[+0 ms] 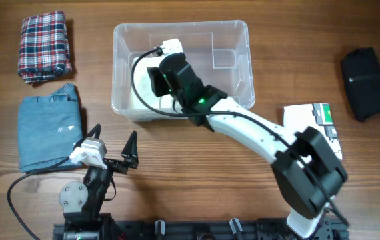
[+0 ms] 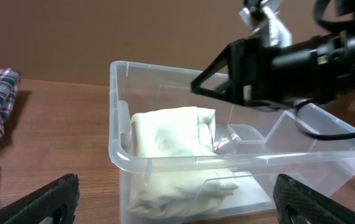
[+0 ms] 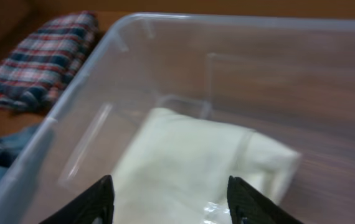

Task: Pack container
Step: 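Release the cream cloth in the bin's left side, withdraw right gripper, then grasp the black folded garment with the right gripper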

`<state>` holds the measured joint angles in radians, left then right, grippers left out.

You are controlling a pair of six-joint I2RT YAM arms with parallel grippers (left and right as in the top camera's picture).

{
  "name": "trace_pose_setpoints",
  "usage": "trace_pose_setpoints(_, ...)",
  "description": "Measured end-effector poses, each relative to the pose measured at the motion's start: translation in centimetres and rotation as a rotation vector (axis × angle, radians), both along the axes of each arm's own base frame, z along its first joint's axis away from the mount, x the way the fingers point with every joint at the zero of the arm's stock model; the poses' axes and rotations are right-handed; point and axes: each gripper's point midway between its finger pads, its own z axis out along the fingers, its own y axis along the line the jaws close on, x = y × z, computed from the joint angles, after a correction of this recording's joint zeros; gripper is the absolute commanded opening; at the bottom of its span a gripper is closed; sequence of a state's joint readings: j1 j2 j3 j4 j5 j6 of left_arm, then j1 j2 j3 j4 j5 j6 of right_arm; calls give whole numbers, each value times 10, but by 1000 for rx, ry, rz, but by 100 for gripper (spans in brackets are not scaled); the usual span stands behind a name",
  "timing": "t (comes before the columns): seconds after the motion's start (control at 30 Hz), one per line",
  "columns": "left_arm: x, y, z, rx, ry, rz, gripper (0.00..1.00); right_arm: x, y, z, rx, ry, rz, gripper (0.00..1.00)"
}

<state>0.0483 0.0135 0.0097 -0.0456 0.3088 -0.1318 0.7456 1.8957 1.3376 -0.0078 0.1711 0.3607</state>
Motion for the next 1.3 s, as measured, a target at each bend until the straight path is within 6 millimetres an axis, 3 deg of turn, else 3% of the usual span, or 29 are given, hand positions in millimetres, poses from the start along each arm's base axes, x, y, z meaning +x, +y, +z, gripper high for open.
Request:
trace_pose_setpoints(0.03, 0, 0, 0, 0, 0, 0, 100, 2, -8, 6, -18, -10, -14, 69)
trace_pose_setpoints(0.1, 0, 0, 0, 0, 0, 0, 100, 10, -49, 30, -88, -38, -75, 73)
trace_pose_setpoints(0.17, 0, 0, 0, 0, 0, 0, 100, 24, -103, 65, -125, -86, -171, 73)
trace_pose_setpoints(0.23, 0, 0, 0, 0, 0, 0, 100, 37, -169, 97, -154, -128, -291, 73)
trace_pose_setpoints(0.27, 0, 0, 0, 0, 0, 0, 100, 44, -212, 114, -176, -156, -371, 73)
trace_pose_setpoints(0.3, 0, 0, 0, 0, 0, 0, 100, 50, -267, 130, -218, -179, -474, 74)
trace_pose_setpoints(0.33, 0, 0, 0, 0, 0, 0, 100, 50, -305, 136, -266, -183, -537, 77)
trace_pose_setpoints(0.43, 0, 0, 0, 0, 0, 0, 100, 42, -401, 124, -444, -106, -657, 85)
trace_pose_setpoints(0.5, 0, 0, 0, 0, 0, 0, 100, 37, -445, 104, -553, -30, -684, 89)
trace_pose_setpoints(0.57, 0, 0, 0, 0, 0, 0, 100, 36, -478, 72, -636, 68, -688, 93)
trace_pose_setpoints(0.73, 0, 0, 0, 0, 0, 0, 100, 30, -529, -18, -805, 311, -650, 99)
trace_pose_setpoints(0.8, 0, 0, 0, 0, 0, 0, 100, 27, -538, -39, -858, 368, -617, 99)
trace_pose_setpoints(0.93, 0, 0, 0, 0, 0, 0, 100, 28, -550, -69, -949, 431, -568, 100)
trace_pose_setpoints(1.1, 0, 0, 0, 0, 0, 0, 100, 25, -561, -86, -1013, 473, -522, 100)
trace_pose_setpoints(1.3, 0, 0, 0, 0, 0, 0, 100, 9, -587, -111, -1026, 554, -527, 99)
